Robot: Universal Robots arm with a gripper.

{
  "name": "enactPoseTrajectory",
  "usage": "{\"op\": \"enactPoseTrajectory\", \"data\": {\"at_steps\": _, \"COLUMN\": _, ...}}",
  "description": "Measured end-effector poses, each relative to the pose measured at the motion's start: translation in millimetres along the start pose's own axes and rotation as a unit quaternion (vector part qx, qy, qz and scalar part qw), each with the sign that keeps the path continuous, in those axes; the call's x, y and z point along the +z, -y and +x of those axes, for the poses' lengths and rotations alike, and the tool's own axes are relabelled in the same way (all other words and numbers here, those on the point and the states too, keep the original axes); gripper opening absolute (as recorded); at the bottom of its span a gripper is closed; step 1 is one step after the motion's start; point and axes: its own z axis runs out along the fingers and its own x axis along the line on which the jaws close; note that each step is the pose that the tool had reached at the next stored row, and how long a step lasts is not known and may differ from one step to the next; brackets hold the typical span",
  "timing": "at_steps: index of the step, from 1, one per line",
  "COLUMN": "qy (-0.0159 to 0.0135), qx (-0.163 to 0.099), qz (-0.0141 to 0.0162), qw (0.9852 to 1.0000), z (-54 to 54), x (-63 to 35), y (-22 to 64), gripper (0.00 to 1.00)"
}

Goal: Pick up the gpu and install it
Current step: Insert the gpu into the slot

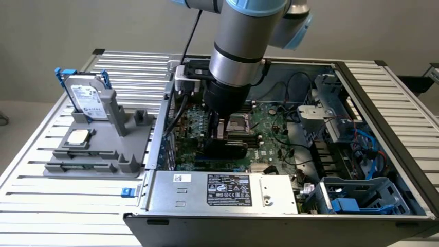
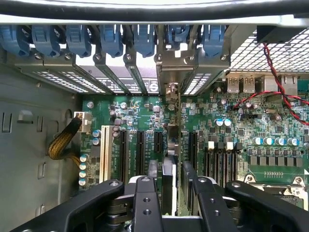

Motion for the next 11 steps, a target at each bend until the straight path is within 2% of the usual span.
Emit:
{"op": "enactPoseTrajectory", "data": {"at_steps": 2, "qy": 0.0, "qx": 0.0, "qz": 0.0, "qw": 1.0, "z": 0.0, "x": 0.0, "y": 0.0, "gripper": 0.32}}
{"op": "enactPoseTrajectory", "data": {"at_steps": 3, "qy": -0.0001, "qx": 0.0, "qz": 0.0, "qw": 1.0, "z": 0.0, "x": 0.0, "y": 0.0, "gripper": 0.26}}
{"op": "enactPoseTrajectory", "data": {"at_steps": 11, "qy": -0.0002, "qx": 0.0, "qz": 0.0, "qw": 1.0, "z": 0.0, "x": 0.0, "y": 0.0, "gripper": 0.26}}
